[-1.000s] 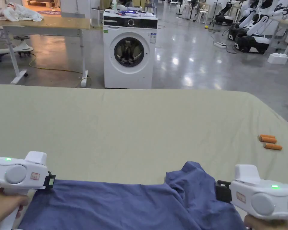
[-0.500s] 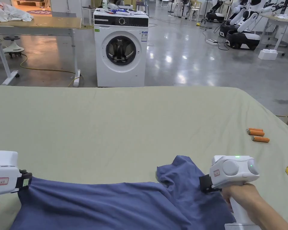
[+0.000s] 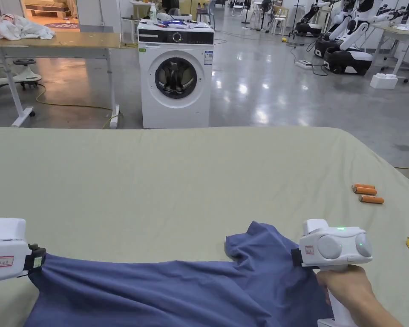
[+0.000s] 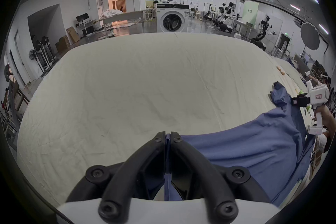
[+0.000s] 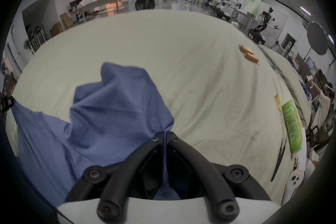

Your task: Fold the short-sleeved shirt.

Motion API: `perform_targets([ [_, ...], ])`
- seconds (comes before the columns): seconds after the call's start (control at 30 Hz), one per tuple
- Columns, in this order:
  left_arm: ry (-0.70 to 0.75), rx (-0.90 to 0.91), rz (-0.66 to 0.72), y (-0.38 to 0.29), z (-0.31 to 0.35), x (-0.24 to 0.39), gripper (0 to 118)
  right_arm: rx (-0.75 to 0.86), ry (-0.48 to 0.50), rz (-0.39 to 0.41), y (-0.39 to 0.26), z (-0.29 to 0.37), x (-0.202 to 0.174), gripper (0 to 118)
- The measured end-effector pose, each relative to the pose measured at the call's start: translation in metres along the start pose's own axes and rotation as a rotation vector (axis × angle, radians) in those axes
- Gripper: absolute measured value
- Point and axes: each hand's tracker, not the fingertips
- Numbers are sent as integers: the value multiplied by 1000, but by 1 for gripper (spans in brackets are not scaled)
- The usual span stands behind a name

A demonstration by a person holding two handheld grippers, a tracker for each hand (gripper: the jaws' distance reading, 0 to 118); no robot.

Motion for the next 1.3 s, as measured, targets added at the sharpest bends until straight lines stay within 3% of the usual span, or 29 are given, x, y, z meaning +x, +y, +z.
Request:
perform_targets([
  [0.1,5,37,6,4,19,-3,1,98,-35,35,4,30,2,1],
  [0.2,5,78,5,8,40,-6,1,159,-26,7,9,63,8,1],
  [0.43,20,192,10,22,107,-12,1,338,-33,29,30,150,13,1],
  [0.8,95,385,8,94,221,-30,1,641,-54,55,107,286,-13,1],
  [1.3,180,531,27,228,274,-56,1,784,-112,73,241,334,-33,1],
])
